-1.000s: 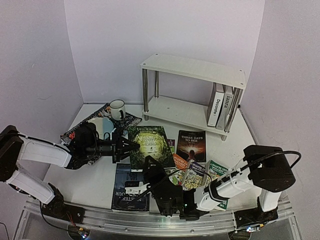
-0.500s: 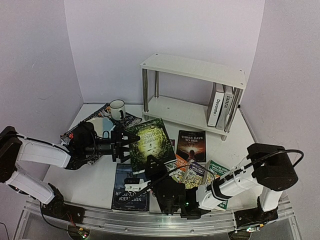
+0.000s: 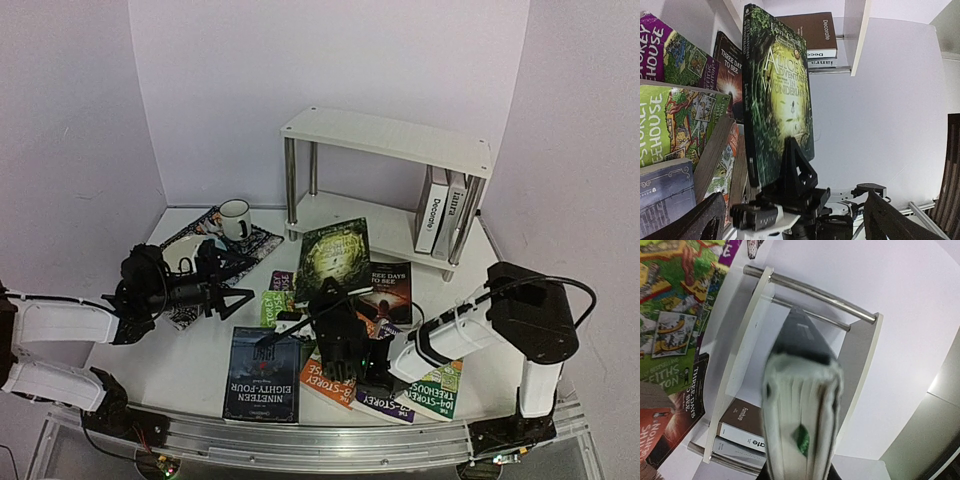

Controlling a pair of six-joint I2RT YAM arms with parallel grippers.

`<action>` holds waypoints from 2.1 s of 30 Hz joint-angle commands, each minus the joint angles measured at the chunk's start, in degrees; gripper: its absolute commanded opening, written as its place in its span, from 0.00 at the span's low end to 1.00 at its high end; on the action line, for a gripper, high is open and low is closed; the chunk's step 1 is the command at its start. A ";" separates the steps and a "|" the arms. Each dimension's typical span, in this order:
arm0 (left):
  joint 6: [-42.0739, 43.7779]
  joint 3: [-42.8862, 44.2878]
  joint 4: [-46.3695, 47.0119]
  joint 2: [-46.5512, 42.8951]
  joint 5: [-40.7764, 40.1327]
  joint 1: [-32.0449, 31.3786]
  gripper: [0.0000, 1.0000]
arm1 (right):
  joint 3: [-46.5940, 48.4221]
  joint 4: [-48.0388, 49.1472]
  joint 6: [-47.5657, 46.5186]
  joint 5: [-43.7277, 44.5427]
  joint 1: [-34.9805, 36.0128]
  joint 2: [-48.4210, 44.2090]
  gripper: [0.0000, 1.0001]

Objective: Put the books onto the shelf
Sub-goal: Place the book on the shelf.

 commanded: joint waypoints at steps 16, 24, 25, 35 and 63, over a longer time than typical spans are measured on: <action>7.79 2.55 -7.62 -4.18 -1.38 1.01 0.97 | 27.12 -40.21 48.80 -14.74 -17.06 3.37 0.00; 8.41 2.15 -8.35 -5.44 -1.51 1.43 0.97 | 40.39 -42.68 49.24 -14.92 -23.50 16.14 0.00; 8.50 2.13 -8.47 -5.57 -1.56 1.50 0.97 | 41.90 -42.70 48.95 -14.63 -24.32 17.49 0.00; 9.44 3.05 -9.25 -4.73 -1.47 2.11 0.97 | 50.99 -42.51 47.52 -18.60 -28.48 26.39 0.00; 11.07 5.22 -10.04 -0.93 0.95 4.00 0.97 | 61.71 -50.10 52.06 -29.10 -28.38 33.85 0.98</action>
